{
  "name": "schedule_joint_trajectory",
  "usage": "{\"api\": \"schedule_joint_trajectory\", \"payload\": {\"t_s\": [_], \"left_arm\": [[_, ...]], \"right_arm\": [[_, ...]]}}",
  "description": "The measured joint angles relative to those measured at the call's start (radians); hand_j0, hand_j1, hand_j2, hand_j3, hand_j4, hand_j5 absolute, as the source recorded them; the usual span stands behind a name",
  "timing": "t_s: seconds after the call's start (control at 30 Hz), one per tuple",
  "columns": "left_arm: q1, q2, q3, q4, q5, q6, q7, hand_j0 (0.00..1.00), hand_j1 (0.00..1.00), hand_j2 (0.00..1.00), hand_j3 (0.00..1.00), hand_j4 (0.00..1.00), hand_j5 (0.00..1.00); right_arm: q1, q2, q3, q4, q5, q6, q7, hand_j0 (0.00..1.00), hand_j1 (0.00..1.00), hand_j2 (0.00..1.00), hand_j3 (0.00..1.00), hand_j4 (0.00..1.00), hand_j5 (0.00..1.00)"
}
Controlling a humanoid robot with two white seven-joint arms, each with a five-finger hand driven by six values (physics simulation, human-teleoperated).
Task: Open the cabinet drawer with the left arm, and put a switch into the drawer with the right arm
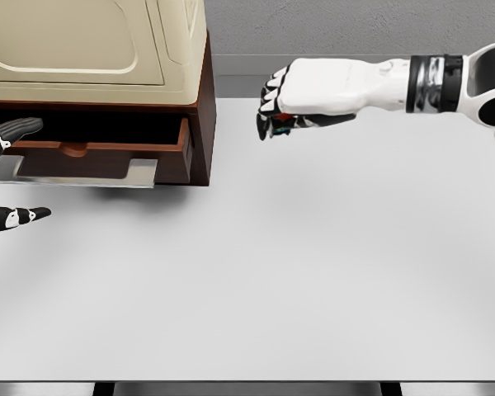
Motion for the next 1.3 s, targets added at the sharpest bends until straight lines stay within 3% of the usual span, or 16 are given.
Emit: {"api": "schedule_joint_trajectory", "payload": {"t_s": [1.3], "left_arm": [[0.0, 0.0, 0.0, 0.0, 0.0, 0.0, 0.0, 1.0, 1.0, 1.0, 1.0, 1.0, 1.0]], "right_arm": [[-0.087, 0.154, 0.044, 0.014, 0.001, 0.0, 0.0, 0.51, 0.51, 0.51, 0.51, 0.51, 0.51]]}}
